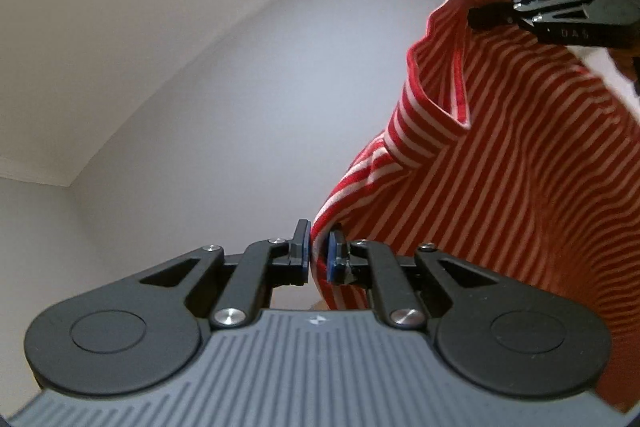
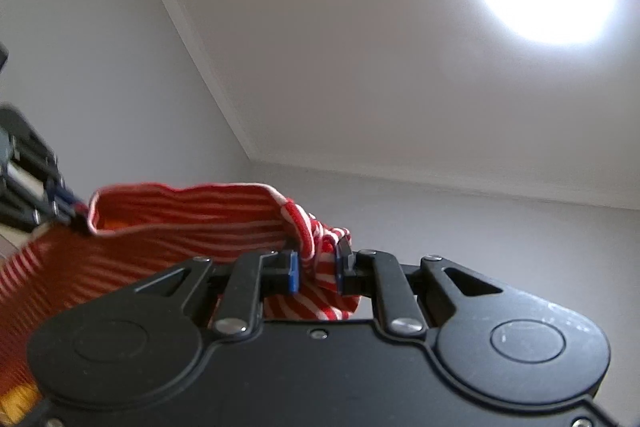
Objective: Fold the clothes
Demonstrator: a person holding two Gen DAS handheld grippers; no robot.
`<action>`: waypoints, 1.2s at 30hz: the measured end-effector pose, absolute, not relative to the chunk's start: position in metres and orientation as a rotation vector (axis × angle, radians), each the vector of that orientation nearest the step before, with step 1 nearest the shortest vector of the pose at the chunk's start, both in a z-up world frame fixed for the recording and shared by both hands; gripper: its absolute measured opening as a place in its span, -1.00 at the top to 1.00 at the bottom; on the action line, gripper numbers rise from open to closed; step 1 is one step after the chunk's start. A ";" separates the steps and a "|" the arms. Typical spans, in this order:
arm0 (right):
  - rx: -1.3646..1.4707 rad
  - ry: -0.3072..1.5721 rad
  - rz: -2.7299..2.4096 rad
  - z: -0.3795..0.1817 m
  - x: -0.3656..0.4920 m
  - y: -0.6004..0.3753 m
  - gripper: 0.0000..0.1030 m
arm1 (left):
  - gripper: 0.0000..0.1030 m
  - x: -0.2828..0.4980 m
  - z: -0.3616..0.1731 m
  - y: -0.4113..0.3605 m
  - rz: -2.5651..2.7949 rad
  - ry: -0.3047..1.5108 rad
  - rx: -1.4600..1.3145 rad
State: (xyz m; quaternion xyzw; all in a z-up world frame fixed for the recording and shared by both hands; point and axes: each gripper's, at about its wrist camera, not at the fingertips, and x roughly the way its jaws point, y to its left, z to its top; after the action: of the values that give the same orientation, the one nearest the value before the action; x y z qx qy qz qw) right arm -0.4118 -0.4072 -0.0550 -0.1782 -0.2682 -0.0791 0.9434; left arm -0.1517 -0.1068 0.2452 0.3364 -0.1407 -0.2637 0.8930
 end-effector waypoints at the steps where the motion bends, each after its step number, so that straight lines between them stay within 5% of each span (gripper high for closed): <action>1: -0.356 -0.510 -0.168 -0.058 -0.390 -0.412 0.66 | 0.80 -0.131 0.246 -0.115 -0.537 -0.263 0.716; 6: -0.286 -0.188 -0.193 -0.103 -0.239 -0.452 0.60 | 0.67 0.020 0.179 -0.174 -0.534 -0.031 0.750; 9: -0.234 -0.036 -0.174 -0.122 -0.197 -0.468 0.00 | 0.25 0.091 0.118 -0.188 -0.525 0.135 0.655; 12: -0.193 0.066 -0.125 -0.122 -0.200 -0.476 0.00 | 0.06 0.126 0.071 -0.180 -0.496 0.277 0.572; 15: -0.152 0.167 -0.076 -0.122 -0.203 -0.483 -0.12 | -0.20 0.115 0.042 -0.140 -0.506 0.317 0.540; 26: -0.041 0.492 0.128 -0.122 -0.182 -0.460 -0.37 | -0.35 0.032 -0.034 -0.155 -0.870 0.562 0.239; 36: -0.029 0.618 0.357 -0.145 -0.092 -0.340 -0.38 | -0.39 0.000 -0.115 -0.145 -0.690 0.484 0.710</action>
State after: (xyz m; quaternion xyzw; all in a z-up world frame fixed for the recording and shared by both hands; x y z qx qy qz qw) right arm -0.0924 -0.3402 -0.1446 -0.0143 0.3024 0.1747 0.9369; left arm -0.0003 -0.1450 -0.1153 0.3373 0.2300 -0.3277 0.8520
